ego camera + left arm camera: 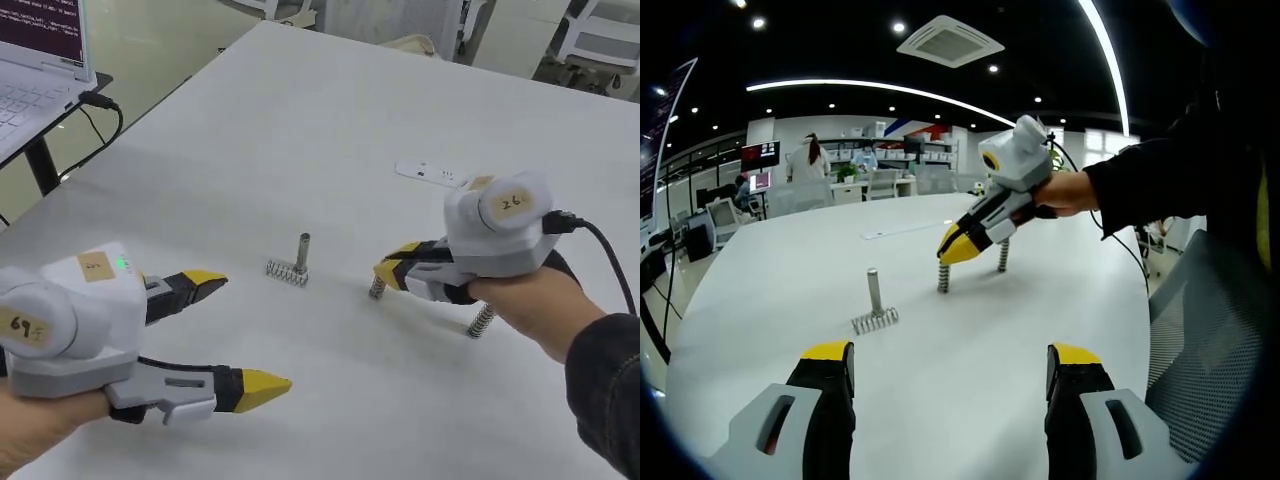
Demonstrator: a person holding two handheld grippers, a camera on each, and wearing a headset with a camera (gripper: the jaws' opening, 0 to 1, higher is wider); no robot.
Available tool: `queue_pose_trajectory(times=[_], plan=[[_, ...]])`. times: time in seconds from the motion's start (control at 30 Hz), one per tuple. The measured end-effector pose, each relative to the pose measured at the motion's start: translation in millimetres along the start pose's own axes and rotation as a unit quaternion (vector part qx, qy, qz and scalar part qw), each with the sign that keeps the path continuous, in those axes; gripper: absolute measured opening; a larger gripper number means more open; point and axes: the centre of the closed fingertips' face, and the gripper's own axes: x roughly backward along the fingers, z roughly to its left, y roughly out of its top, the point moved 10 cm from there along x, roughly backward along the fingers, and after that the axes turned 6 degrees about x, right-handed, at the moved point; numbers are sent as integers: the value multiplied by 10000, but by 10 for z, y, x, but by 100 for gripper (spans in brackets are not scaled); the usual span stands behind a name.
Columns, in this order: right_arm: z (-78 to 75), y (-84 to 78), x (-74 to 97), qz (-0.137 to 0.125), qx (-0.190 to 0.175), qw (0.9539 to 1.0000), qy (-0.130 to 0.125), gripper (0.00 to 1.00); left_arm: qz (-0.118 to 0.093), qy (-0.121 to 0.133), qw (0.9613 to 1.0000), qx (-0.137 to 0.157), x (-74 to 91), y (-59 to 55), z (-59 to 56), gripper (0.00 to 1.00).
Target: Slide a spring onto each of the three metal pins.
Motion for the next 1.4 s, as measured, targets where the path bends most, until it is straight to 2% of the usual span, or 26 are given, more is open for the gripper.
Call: queue_pose_trajectory(times=[0.53,0.83,0.9,1.1,1.4], plan=[[23,-47,-7,89,14,9999,63,9,-7,10,10000,6,8,-3,2,75],[-4,-85,27,122,6,9999,30,14,-3,-1,10000,-2,11,5,-1,75],[-27,-72,47,103,-3,9999,-29,17,-13,-9,10000,-5,7,11,-5,75],[-40,19,122,-34,27,9999,-110,18,-8,-21,10000,-10,6,15,-13,75],[-7,236,197,-301,162,9993,-147,20,-13,-18,10000,-19,9,29,-19,75]])
